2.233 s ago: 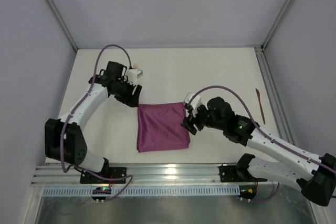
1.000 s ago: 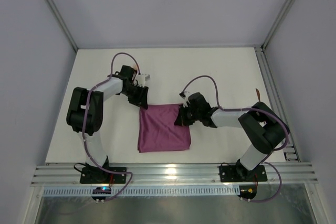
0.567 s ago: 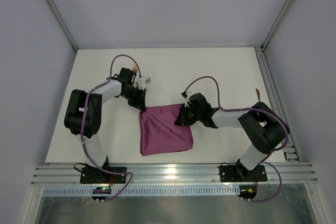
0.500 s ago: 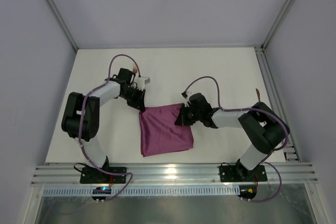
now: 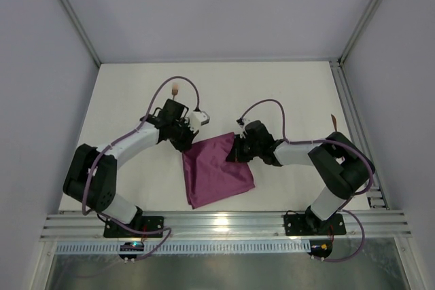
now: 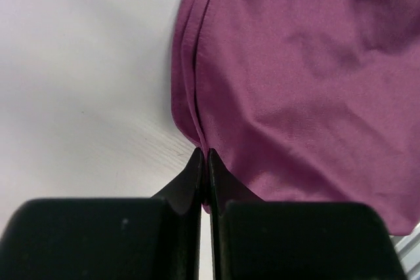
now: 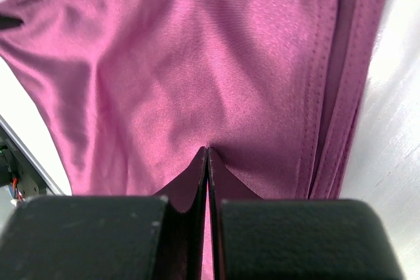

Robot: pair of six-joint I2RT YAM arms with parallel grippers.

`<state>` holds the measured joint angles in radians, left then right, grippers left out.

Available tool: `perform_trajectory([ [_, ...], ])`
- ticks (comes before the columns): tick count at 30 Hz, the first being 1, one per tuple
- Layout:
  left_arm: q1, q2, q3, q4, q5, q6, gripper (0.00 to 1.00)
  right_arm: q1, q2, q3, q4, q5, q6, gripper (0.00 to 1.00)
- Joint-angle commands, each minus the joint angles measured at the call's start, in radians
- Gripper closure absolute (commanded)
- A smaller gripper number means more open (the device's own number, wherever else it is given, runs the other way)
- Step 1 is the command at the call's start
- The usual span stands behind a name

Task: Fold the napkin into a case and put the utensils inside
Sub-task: Pick up the lower triangle-folded napkin from the center of the board.

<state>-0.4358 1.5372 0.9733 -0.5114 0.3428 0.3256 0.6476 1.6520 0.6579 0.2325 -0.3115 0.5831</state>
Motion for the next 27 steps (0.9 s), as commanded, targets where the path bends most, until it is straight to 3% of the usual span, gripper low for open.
perform_trajectory([
  [1,-0.087,-0.048,-0.016,0.039,-0.122,0.073,1.0,-0.003,-0.007,-0.02,0.027,0.051,0.04,0.97],
  [5,-0.182,-0.127,-0.07,0.088,-0.269,0.104,1.0,-0.003,-0.055,-0.034,0.042,0.071,0.066,0.97],
  [12,-0.323,-0.192,-0.117,0.099,-0.389,0.148,1.0,-0.031,-0.07,-0.035,0.048,0.051,0.087,0.97],
  [15,-0.412,-0.203,-0.163,0.128,-0.451,0.181,1.0,-0.061,-0.083,-0.055,0.086,0.028,0.115,0.97],
  [18,-0.57,-0.224,-0.222,0.177,-0.563,0.225,1.0,-0.094,-0.095,-0.063,0.088,0.026,0.11,0.97],
  [27,-0.811,-0.318,-0.386,0.313,-0.763,0.329,1.0,-0.121,-0.211,-0.012,-0.062,0.049,-0.003,0.92],
])
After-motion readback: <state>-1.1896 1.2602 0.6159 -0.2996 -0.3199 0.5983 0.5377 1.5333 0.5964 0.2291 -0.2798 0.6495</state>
